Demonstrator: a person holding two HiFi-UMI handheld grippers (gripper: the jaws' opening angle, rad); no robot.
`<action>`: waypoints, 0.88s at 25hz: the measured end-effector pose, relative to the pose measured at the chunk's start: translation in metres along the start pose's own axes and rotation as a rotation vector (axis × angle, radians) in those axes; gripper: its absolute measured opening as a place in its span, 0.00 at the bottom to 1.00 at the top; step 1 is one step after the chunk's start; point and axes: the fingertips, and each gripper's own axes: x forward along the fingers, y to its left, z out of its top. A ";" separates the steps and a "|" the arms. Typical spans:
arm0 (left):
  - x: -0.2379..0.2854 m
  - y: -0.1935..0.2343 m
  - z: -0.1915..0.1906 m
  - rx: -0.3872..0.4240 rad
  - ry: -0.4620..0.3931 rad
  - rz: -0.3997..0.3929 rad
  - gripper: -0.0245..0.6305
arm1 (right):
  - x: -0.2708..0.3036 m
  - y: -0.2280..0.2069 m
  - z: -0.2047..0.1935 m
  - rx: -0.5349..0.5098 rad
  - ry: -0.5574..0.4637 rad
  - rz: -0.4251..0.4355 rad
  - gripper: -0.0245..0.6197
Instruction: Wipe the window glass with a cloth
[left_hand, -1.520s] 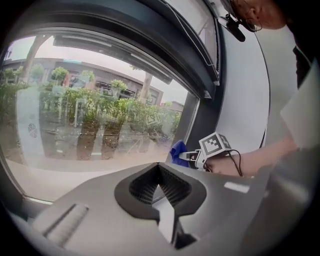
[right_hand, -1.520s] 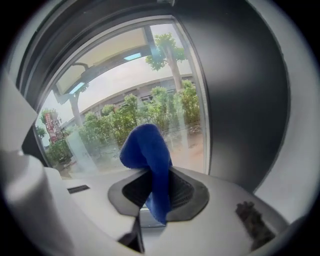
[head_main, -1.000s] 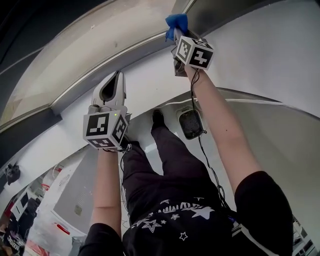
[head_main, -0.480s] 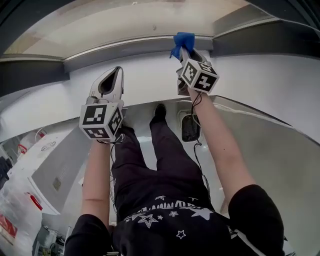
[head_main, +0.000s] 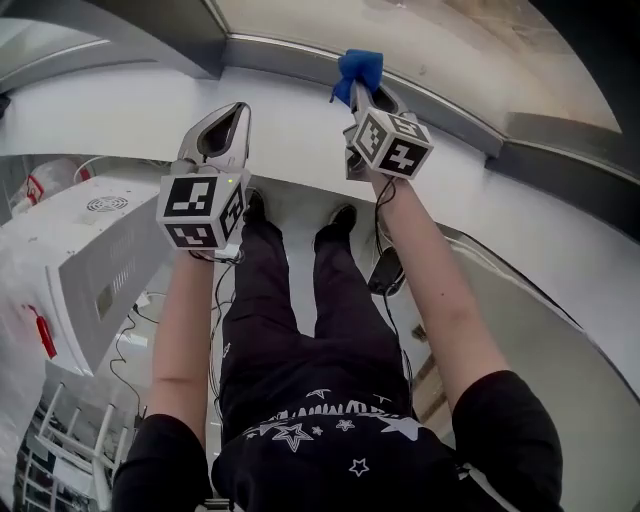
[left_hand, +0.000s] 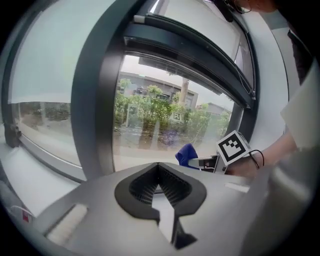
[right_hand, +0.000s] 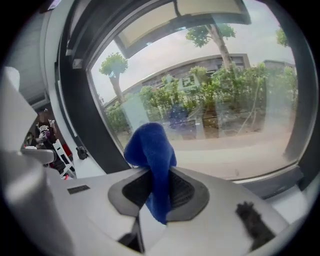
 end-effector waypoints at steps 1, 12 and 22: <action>-0.005 0.015 -0.003 -0.008 -0.005 0.019 0.05 | 0.013 0.019 -0.001 -0.019 0.003 0.023 0.15; -0.029 0.131 -0.022 -0.075 -0.023 0.141 0.05 | 0.139 0.160 -0.011 -0.090 0.028 0.126 0.15; -0.018 0.156 -0.036 -0.126 -0.016 0.122 0.05 | 0.205 0.176 -0.032 -0.119 0.075 0.082 0.15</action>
